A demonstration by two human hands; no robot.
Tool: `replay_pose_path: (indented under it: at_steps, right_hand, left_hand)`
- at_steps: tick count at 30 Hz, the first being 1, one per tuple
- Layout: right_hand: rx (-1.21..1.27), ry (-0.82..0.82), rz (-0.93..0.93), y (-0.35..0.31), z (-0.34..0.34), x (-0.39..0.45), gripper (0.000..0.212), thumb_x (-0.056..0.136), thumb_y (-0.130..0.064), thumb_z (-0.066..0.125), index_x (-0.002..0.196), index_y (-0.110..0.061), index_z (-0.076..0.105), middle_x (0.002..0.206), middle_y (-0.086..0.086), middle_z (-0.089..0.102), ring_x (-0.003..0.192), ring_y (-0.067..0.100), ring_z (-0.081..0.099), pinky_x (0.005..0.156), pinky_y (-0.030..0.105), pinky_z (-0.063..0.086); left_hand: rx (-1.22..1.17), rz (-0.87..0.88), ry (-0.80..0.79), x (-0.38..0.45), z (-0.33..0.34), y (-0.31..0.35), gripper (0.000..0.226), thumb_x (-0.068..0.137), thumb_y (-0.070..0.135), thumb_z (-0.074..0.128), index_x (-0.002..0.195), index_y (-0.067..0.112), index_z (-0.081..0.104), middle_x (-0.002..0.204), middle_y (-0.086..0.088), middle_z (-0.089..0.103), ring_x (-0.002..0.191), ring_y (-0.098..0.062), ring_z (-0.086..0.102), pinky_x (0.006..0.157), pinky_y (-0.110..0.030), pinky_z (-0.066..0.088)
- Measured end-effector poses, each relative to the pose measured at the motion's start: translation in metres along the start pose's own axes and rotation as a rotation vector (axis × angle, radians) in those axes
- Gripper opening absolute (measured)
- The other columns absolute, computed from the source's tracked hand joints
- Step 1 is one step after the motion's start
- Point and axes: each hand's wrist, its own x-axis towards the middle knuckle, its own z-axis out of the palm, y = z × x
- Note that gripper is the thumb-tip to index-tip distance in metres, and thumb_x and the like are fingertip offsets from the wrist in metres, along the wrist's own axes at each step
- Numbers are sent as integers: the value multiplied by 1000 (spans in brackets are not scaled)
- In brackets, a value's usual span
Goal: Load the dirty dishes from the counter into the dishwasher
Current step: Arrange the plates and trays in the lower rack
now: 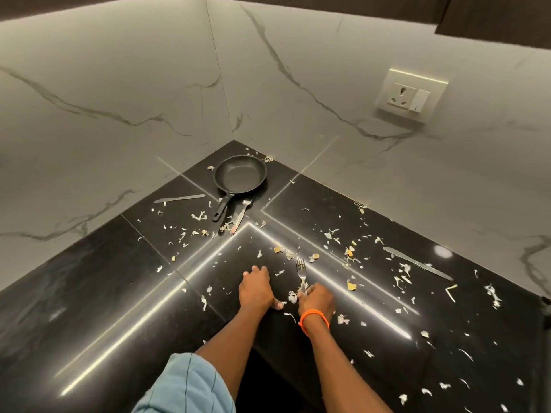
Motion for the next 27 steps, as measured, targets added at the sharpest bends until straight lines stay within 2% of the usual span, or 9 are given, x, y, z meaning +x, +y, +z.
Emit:
replay_pose_path:
  at_steps: [3, 7, 11, 14, 16, 19, 21, 24, 27]
  right_hand:
    - [24, 15, 12, -8, 4, 11, 15, 88, -27, 73, 82, -18, 62, 85, 2, 67, 82, 23, 63, 69, 33, 50]
    - [62, 32, 18, -19, 7, 27, 18, 89, -22, 72, 79, -17, 57, 82, 3, 66, 79, 24, 61, 69, 35, 50]
    - [83, 72, 16, -31, 14, 43, 18, 88, -19, 72, 83, -16, 55, 83, 4, 64, 80, 25, 61, 71, 40, 54]
    - [75, 78, 0, -40, 18, 55, 15, 89, -17, 71, 92, -13, 57, 82, 3, 63, 79, 24, 61, 71, 39, 52]
    - [61, 95, -7, -44, 21, 62, 16, 89, -17, 71, 93, -11, 57, 79, 3, 63, 78, 24, 61, 69, 38, 52]
    - [68, 122, -11, -46, 24, 64, 22, 87, -15, 72, 82, -15, 51, 76, 3, 61, 73, 22, 59, 68, 37, 52]
    - [50, 133, -10, -46, 26, 65, 24, 88, -17, 71, 81, -16, 49, 75, 2, 60, 71, 20, 58, 65, 35, 49]
    - [47, 133, 0, -48, 26, 66, 23, 89, -19, 70, 81, -17, 49, 75, 1, 59, 70, 19, 57, 64, 34, 47]
    - [55, 133, 11, -50, 25, 65, 22, 89, -19, 70, 81, -15, 50, 75, 1, 59, 71, 21, 57, 66, 36, 50]
  left_hand:
    - [-2, -6, 144, 23, -18, 2, 43, 77, 46, 82, 102, 14, 71, 105, -9, 72, 102, -29, 69, 85, -38, 57]
    - [-96, -27, 220, 68, -47, -16, 21, 89, 32, 66, 99, 15, 71, 99, -10, 73, 98, -33, 70, 85, -41, 59]
    - [-60, 78, 270, 119, -67, -42, 31, 91, 27, 64, 120, 16, 64, 120, -7, 65, 112, -29, 62, 92, -42, 53]
    - [-4, 180, 165, 151, -75, -50, 56, 91, 30, 67, 144, 23, 48, 145, -3, 46, 132, -28, 48, 103, -46, 47]
    - [16, 180, 111, 168, -77, -51, 59, 93, 37, 65, 146, 25, 45, 149, -3, 40, 135, -30, 45, 105, -49, 46]
    - [1, 170, 170, 184, -75, -48, 48, 92, 44, 67, 133, 21, 55, 138, -5, 48, 128, -30, 47, 102, -48, 45]
    - [-32, 163, 233, 189, -74, -47, 41, 89, 42, 73, 118, 15, 66, 122, -6, 59, 118, -28, 53, 97, -43, 48]
    - [-53, 151, 268, 185, -72, -43, 27, 88, 35, 77, 104, 13, 75, 101, -8, 69, 100, -26, 65, 86, -38, 53]
    - [-62, 145, 251, 171, -73, -33, 12, 94, 18, 65, 99, 13, 75, 95, -10, 71, 95, -28, 68, 81, -38, 54]
